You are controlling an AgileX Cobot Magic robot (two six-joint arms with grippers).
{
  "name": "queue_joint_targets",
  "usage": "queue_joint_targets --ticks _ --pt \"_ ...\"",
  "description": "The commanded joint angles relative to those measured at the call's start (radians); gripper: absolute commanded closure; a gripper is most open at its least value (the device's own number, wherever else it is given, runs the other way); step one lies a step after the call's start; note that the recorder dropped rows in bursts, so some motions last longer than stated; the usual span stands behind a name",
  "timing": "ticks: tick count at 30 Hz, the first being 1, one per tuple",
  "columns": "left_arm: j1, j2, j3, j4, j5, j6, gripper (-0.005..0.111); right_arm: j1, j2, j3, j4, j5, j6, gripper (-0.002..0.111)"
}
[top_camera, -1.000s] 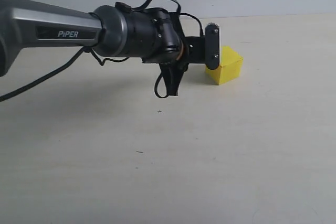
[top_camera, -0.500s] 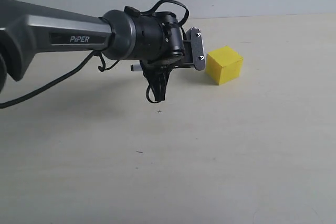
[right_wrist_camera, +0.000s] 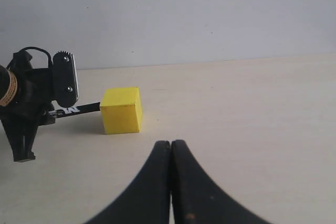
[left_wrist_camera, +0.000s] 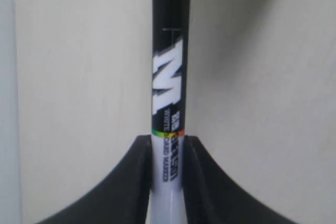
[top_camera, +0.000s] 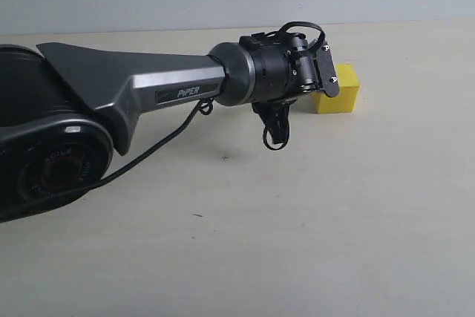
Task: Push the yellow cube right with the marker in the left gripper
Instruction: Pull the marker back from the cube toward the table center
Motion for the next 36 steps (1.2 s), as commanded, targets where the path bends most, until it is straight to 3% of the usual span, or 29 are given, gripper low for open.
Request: queue_joint_targets --ticks 1,12,21,29,36 --pt "0.009 -0.002 -0.012 0.035 0.125 -0.017 0.107 -0.004 -0.005 0.004 0.000 -0.008 -0.001 0.108" --pt "0.008 -0.002 -0.012 0.028 0.124 -0.068 0.107 -0.004 -0.005 0.004 0.000 -0.008 -0.001 0.108" --pt "0.023 -0.094 0.033 -0.251 0.126 -0.105 0.107 -0.004 -0.005 0.004 0.000 -0.008 -0.001 0.108" --pt "0.021 -0.295 0.315 -0.252 0.130 -0.217 0.107 -0.004 -0.005 0.004 0.000 -0.008 -0.001 0.108" --pt "0.019 -0.572 0.675 -0.288 -0.111 -0.477 0.107 -0.004 -0.005 0.004 0.000 -0.008 -0.001 0.108"
